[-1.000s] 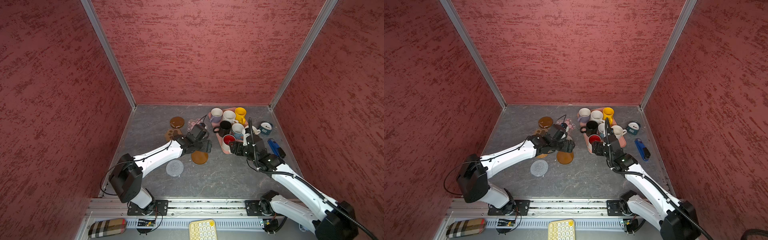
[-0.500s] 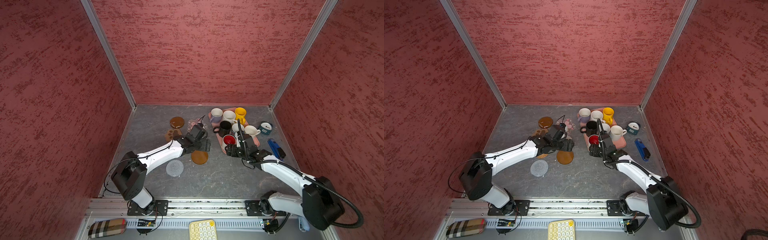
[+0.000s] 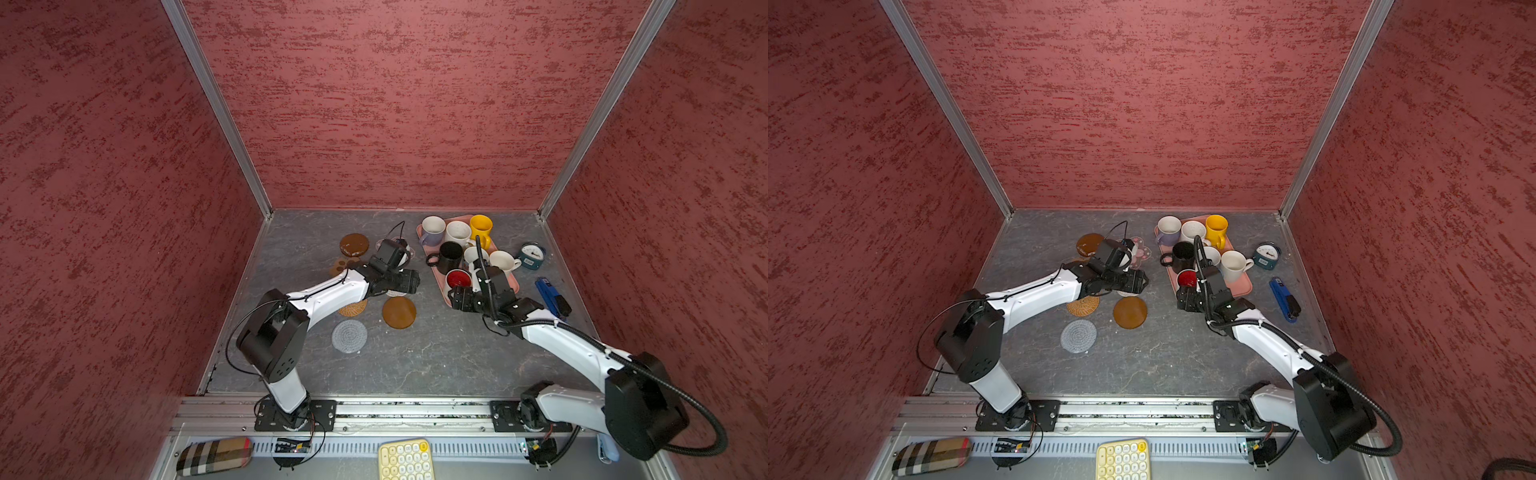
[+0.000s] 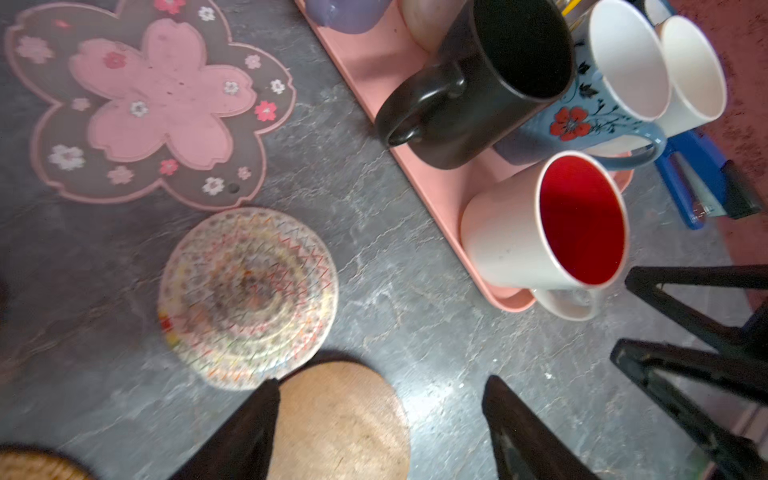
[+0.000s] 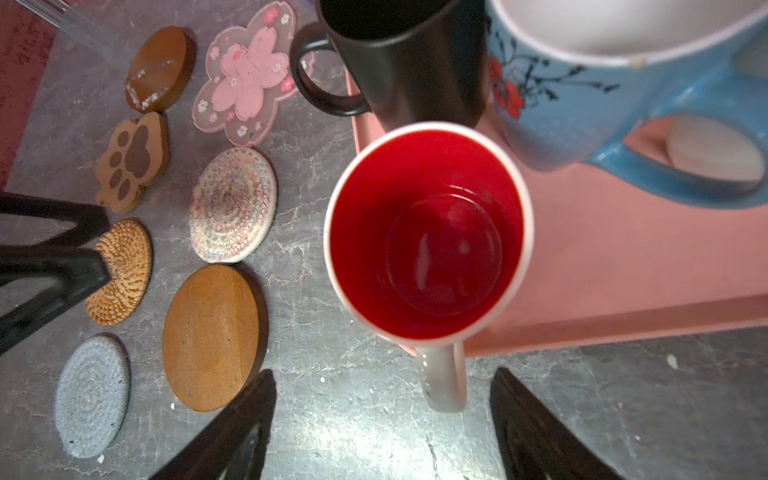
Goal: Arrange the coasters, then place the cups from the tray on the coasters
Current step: 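Reach the left gripper over the coasters to the black mug on the tray, then close the left gripper on the black mug's rim and lift it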
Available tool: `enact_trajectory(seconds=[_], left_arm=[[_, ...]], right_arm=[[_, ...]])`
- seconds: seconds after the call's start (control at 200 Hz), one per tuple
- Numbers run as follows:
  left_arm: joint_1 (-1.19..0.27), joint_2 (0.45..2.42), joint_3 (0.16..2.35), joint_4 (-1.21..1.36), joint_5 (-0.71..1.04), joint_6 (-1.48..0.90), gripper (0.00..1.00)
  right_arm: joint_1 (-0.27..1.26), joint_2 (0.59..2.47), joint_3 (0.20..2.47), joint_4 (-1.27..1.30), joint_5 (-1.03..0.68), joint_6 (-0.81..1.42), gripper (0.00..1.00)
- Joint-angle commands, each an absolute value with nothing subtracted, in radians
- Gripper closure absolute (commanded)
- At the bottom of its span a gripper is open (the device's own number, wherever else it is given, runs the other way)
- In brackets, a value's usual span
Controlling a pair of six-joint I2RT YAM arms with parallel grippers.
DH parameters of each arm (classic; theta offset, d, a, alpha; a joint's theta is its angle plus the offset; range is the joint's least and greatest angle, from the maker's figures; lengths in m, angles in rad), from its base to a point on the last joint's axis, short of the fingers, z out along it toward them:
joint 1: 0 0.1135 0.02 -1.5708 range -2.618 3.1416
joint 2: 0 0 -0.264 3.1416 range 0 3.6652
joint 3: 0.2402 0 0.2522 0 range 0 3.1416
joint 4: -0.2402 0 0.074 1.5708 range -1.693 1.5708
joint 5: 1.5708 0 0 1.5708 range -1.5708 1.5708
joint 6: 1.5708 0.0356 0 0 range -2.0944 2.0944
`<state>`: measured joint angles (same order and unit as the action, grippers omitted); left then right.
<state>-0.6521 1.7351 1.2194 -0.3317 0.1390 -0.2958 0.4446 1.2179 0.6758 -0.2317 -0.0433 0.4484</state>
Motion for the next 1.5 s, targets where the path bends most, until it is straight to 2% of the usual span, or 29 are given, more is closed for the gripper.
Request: enact_trajectory(seconds=[0.0,0.105,0.386,0.957,1.142,1.493], left_arm=[[-0.620,1.795,1.298,-0.277,0.267,-0.210,0.32],[-0.600,1.867,1.380,-0.263,0.329,-0.170,0.37],[-0.584,2.035,1.570,-0.269,0.432,-0.052,0.39],[-0.537,2.291,1.840,-0.332,0.521,0.057,0.43],[-0.542,2.334,1.887,-0.357,0.522,0.083,0.47],[-0.566,2.304,1.845,-0.343,0.533,0.109,0.51]], right_arm=[[0.431,1.172,0.713,-0.216,-0.054,0.426,0.18],[0.425,1.141,0.707,-0.197,-0.073,0.422,0.17],[0.422,1.037,0.685,-0.128,-0.142,0.419,0.17],[0.417,1.046,0.682,-0.017,-0.186,0.418,0.17],[0.406,1.061,0.678,-0.011,-0.180,0.413,0.17],[0.384,1.054,0.659,0.001,-0.195,0.421,0.17]])
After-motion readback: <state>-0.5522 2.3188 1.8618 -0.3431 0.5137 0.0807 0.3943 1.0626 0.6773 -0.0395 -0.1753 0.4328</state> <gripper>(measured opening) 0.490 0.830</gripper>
